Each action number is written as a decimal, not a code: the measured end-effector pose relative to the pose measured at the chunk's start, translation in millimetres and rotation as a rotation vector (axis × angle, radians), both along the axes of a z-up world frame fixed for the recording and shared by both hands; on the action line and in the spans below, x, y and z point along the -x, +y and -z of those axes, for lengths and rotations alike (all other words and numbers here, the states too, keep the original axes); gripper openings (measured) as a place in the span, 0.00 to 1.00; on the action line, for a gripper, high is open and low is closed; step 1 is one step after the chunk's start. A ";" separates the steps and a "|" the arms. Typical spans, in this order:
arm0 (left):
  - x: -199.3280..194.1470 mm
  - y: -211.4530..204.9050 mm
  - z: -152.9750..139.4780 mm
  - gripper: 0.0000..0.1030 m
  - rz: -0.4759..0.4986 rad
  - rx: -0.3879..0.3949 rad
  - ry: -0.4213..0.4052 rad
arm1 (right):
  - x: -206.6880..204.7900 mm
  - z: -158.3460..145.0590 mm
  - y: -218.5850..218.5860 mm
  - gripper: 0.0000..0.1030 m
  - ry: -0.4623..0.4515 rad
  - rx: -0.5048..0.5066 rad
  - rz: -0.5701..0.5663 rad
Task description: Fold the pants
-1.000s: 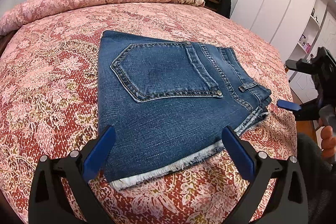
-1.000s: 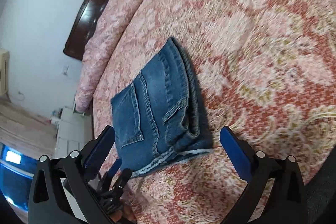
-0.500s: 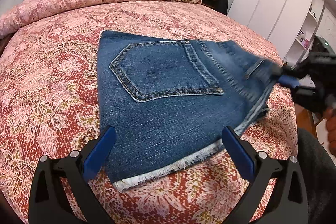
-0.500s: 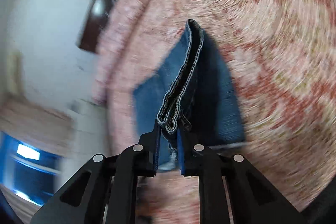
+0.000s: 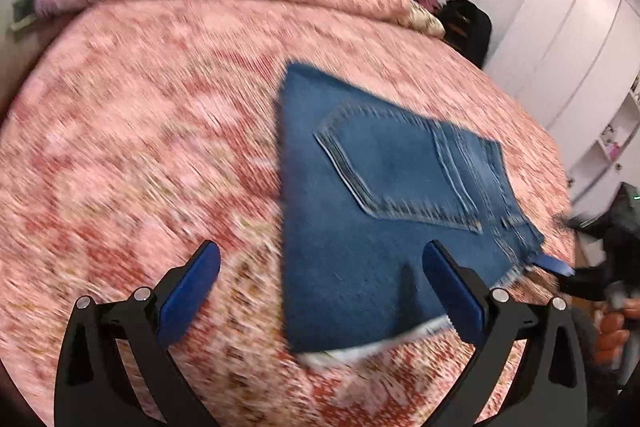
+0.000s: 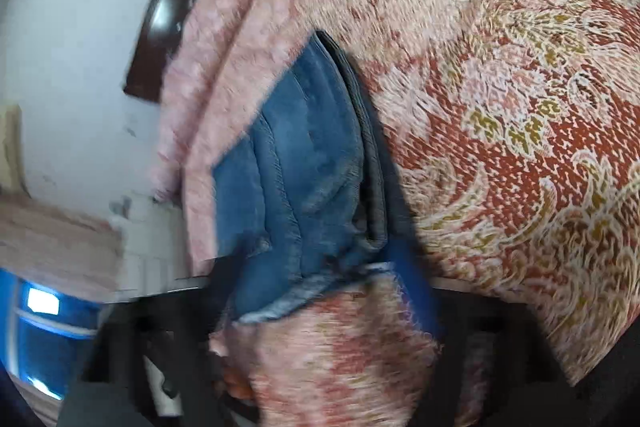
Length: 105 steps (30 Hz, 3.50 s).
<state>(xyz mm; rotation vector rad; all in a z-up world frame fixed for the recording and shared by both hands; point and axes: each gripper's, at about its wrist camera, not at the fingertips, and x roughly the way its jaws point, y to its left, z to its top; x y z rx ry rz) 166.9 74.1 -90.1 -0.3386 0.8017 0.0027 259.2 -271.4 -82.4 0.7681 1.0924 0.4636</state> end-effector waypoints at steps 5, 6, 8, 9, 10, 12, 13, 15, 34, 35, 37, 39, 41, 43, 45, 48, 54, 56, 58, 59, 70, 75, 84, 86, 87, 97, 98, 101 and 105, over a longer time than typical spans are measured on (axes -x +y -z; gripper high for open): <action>-6.8 7.8 -6.5 0.98 -0.094 -0.075 0.031 | -6.6 -9.9 -0.2 0.96 0.117 0.057 0.072; -9.1 11.8 -4.5 0.98 -0.111 -0.069 0.062 | -9.2 -7.1 -1.4 0.96 0.167 0.038 0.074; -13.5 17.3 -0.8 0.98 -0.134 -0.069 0.112 | -6.5 -4.4 -9.1 0.96 0.189 -0.099 0.105; -13.7 19.3 0.7 0.98 -0.145 -0.071 0.120 | -3.6 -3.8 -14.0 0.96 0.174 -0.151 0.134; -12.9 21.6 1.7 0.98 -0.153 -0.069 0.115 | -0.4 -5.3 -18.7 0.96 0.136 -0.225 0.155; -6.7 26.9 1.3 0.98 -0.171 -0.057 0.096 | 3.3 -12.6 -22.1 0.96 0.063 -0.275 0.156; -5.7 29.0 1.1 0.98 -0.178 -0.051 0.093 | 1.8 -16.0 -20.0 0.96 0.049 -0.277 0.122; -4.6 33.9 1.8 0.98 -0.184 -0.027 0.088 | 1.5 -16.7 -17.3 0.96 0.065 -0.267 0.069; 0.5 28.7 -24.4 0.98 -0.188 -0.106 0.016 | -2.6 -6.8 8.2 0.96 0.048 -0.186 -0.110; 1.0 28.2 -25.0 0.98 -0.185 -0.110 0.016 | -3.3 -6.3 7.8 0.96 0.038 -0.197 -0.106; -0.1 27.2 -24.4 0.98 -0.184 -0.117 0.028 | -5.1 -8.4 2.2 0.96 -0.015 -0.211 -0.093; -0.5 25.6 -22.9 0.98 -0.176 -0.119 0.041 | -9.9 -9.0 -1.8 0.96 -0.033 -0.177 -0.095; -2.2 24.7 -21.2 0.98 -0.162 -0.120 0.052 | -14.5 -9.9 -5.3 0.96 -0.053 -0.138 -0.094; -3.7 23.4 -18.7 0.98 -0.143 -0.103 0.058 | -21.6 -8.1 -10.9 0.96 -0.061 -0.069 -0.078; -7.5 24.7 -11.4 0.98 -0.113 -0.060 0.082 | -28.9 -2.2 -21.0 0.96 -0.071 -0.043 -0.041; -16.2 32.8 4.3 0.98 -0.099 0.006 0.136 | -39.8 7.2 -31.7 0.97 -0.059 -0.022 -0.004; -35.4 46.6 22.1 0.98 -0.027 0.164 0.174 | -68.4 13.8 -25.7 0.96 -0.056 0.018 -0.051; -42.7 48.7 22.1 0.98 0.032 0.223 0.169 | -77.0 15.4 -19.9 0.96 -0.046 0.005 -0.073; -46.7 50.7 18.9 0.98 0.088 0.312 0.146 | -80.1 14.0 -15.6 0.96 -0.052 -0.049 -0.095; -50.5 52.0 20.2 0.98 0.116 0.367 0.149 | -81.3 13.7 -15.8 0.96 -0.057 -0.076 -0.107; -78.3 45.0 34.2 0.98 0.225 0.547 0.230 | -90.6 26.3 27.2 0.97 -0.006 0.023 -0.266; -92.2 35.6 36.7 0.98 0.280 0.637 0.255 | -89.1 24.2 38.7 0.97 0.016 0.021 -0.364; -97.8 17.2 33.4 0.67 0.271 0.494 0.317 | -85.3 34.1 25.7 0.33 0.033 0.108 -0.368; -98.4 17.5 34.4 0.48 0.240 0.476 0.342 | -81.7 27.1 30.2 0.31 0.013 0.155 -0.389; -97.6 20.5 34.9 0.40 0.231 0.489 0.345 | -79.4 22.4 33.1 0.30 -0.005 0.189 -0.401; -92.7 35.8 -27.1 0.19 0.204 0.540 0.182 | -78.8 -63.0 63.9 0.22 -0.180 0.225 -0.462; -93.4 40.0 -34.2 0.19 0.200 0.536 0.168 | -81.0 -70.3 67.7 0.22 -0.195 0.223 -0.469; -96.6 53.6 -57.4 0.19 0.190 0.513 0.106 | -90.5 -89.5 81.0 0.22 -0.242 0.210 -0.483; -97.1 83.9 -73.8 0.19 0.161 0.473 0.035 | -111.4 -93.6 105.2 0.22 -0.292 0.179 -0.473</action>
